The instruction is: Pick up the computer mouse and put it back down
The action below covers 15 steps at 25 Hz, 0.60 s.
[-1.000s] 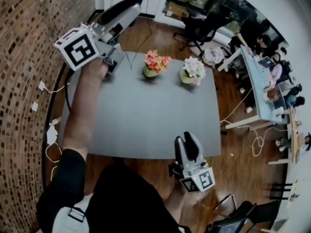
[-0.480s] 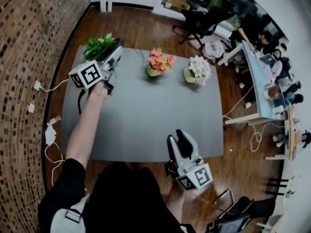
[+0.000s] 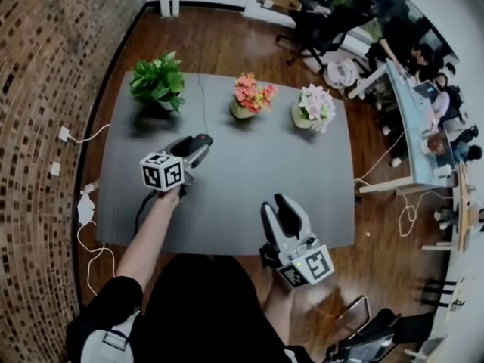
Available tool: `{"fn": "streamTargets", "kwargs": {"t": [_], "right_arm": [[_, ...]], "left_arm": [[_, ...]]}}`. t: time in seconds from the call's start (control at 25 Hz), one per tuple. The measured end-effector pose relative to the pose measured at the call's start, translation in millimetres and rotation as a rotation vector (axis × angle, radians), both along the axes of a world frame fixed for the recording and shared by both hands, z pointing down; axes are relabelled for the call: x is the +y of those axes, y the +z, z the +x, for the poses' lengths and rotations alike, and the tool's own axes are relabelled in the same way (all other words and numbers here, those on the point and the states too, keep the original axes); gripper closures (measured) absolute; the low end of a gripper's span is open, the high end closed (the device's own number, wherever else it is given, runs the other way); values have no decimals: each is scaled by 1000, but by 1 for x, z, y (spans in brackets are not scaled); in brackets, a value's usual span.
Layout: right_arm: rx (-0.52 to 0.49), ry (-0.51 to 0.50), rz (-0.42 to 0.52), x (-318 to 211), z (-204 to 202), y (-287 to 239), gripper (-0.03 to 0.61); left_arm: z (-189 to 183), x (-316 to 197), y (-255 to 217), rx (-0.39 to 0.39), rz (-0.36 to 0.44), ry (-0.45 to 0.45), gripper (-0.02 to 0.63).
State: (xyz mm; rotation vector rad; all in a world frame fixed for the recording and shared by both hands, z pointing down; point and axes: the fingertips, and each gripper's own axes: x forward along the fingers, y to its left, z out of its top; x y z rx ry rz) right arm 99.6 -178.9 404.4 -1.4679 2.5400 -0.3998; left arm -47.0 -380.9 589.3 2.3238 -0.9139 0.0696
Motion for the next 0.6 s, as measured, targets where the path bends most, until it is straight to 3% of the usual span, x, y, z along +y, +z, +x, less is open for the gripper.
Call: {"fn": "streamTargets", "kwargs": {"t": [0.08, 0.16, 0.2, 0.28, 0.44, 0.52, 0.6], "right_arm": [[-10, -30, -16, -12, -2, 10, 465], [-16, -62, -30, -22, -8, 18, 465], [-21, -76, -31, -26, -10, 19, 465], [-29, -97, -30, -30, -15, 18, 465], [-8, -130, -45, -36, -20, 8, 465], [-29, -122, -60, -32, -11, 23, 465], [-32, -120, -62, -32, -10, 26, 465]], "left_arm": [[35, 33, 41, -11, -67, 91, 333], [63, 41, 32, -47, 0, 153, 333], [67, 33, 25, -82, 43, 141, 334], [47, 8, 38, -159, 36, 25, 334], [-16, -18, 143, -305, -202, -254, 333], [-28, -23, 173, -361, -249, -321, 333], [-26, -27, 180, -405, -232, -332, 333]]}}
